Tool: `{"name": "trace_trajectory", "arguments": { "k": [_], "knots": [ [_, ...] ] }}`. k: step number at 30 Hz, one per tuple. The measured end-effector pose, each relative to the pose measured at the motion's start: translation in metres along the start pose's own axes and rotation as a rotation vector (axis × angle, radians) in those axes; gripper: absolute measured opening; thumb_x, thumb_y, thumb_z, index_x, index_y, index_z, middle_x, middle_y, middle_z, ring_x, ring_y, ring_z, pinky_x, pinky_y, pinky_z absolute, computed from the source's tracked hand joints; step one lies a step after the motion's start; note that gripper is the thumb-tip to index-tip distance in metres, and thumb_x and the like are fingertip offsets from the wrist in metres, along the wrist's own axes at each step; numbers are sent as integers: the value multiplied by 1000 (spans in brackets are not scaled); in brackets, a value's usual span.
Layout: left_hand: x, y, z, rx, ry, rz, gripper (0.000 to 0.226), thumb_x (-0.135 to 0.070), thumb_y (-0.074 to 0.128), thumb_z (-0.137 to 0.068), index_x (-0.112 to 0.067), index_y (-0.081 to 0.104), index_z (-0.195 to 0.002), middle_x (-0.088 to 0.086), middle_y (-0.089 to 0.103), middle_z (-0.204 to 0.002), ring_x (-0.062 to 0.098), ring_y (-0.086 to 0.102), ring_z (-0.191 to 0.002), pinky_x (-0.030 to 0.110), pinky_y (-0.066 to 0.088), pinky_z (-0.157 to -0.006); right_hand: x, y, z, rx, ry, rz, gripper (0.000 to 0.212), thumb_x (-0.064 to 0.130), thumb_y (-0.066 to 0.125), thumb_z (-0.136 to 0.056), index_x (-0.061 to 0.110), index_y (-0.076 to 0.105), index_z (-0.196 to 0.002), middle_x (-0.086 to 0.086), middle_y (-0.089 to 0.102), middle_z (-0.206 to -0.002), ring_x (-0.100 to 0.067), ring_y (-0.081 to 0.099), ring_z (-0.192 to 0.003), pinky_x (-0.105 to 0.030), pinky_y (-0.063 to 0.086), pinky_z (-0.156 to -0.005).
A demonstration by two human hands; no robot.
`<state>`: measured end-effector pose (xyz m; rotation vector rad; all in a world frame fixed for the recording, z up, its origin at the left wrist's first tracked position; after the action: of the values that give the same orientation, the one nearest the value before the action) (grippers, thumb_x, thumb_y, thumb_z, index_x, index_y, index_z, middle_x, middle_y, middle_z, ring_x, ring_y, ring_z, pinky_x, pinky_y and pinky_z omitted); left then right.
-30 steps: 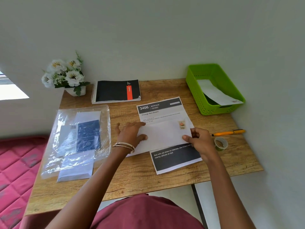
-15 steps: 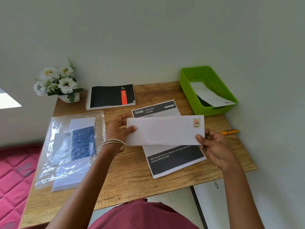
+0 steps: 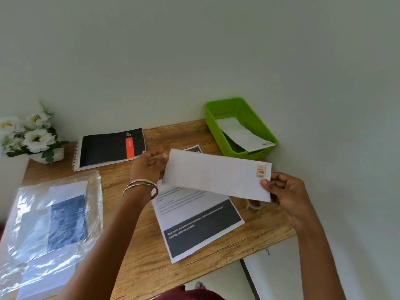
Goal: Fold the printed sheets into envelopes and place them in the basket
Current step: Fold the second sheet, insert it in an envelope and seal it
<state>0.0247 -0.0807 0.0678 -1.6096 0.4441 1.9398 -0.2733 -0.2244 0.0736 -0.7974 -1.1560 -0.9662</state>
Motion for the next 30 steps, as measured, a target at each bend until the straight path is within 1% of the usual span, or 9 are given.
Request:
{"name": "trace_trajectory", "arguments": {
  "k": [2,4,6,9,13,15,24,27,30],
  "knots": [
    [-10,14,-6,-5,20,23,27,-25,62,-86,-19,61,-113,-1,68,-102,18,64,-96,37,51,-87,4,-10,-7,-96,-16,-85,14,1,66,-83,10,68,-93,-1,76,-84,-13,71,-73,-22,53,-52],
    [-15,28,-9,-10,47,-4,27,-27,62,-87,-17,62,-112,0,67,-103,18,63,-97,36,49,-90,6,-18,-18,-197,-20,-174,11,0,67,-82,6,68,-91,-7,75,-84,-15,68,-68,-21,48,-46],
    [-16,43,-9,3,49,0,17,-24,61,-88,-17,63,-103,1,68,-98,18,65,-92,36,51,-87,10,-22,-32,-278,-25,-239,10,0,67,-82,5,68,-91,-11,71,-86,-17,64,-65,-20,42,-42],
    [-9,62,-9,18,14,14,5,-21,60,-88,-21,63,-93,-1,68,-90,18,67,-87,37,55,-80,17,-22,-57,-338,-10,-316,13,2,66,-84,5,66,-97,-8,70,-86,-17,64,-66,-21,47,-44],
    [6,74,-9,11,-48,-14,16,-21,60,-88,-12,66,-101,1,69,-92,16,67,-87,31,54,-75,23,-14,-93,-338,37,-349,12,1,65,-86,6,65,-96,-7,69,-83,-17,66,-62,-29,54,-56],
    [11,76,-10,2,-59,-35,15,-20,61,-88,-14,67,-100,1,70,-92,15,68,-85,30,54,-75,25,-10,-110,-340,48,-353,16,-1,64,-86,4,63,-101,-9,69,-87,-17,67,-67,-26,55,-52],
    [19,82,-16,-1,-75,-79,12,-15,60,-88,-13,68,-96,0,71,-91,12,69,-79,26,52,-73,29,5,-144,-370,-94,-62,42,-8,73,-74,-7,55,-112,-21,65,-101,-25,69,-77,-26,56,-50],
    [21,82,-15,-3,-78,-90,12,-14,60,-88,-15,68,-97,0,71,-91,11,69,-78,28,54,-75,28,9,-142,-363,-144,112,62,-5,77,-71,1,45,-123,-15,63,-99,-20,68,-64,-34,59,-56],
    [25,79,-16,-9,-77,-127,10,-15,61,-87,-19,67,-95,-2,71,-89,12,68,-79,36,54,-84,27,8,-143,-405,-200,285,77,6,84,-67,11,39,-130,-19,64,-93,-30,68,-65,-41,59,-56]
  ]
}}
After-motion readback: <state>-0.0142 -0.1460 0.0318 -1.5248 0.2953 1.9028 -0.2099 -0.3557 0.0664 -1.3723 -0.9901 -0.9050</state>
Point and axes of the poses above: each hand's wrist, its own z-axis away from the middle knuckle, its own y-axis out of the palm, x = y × z, the point moved 3 cm from there along -z, towards the middle knuckle
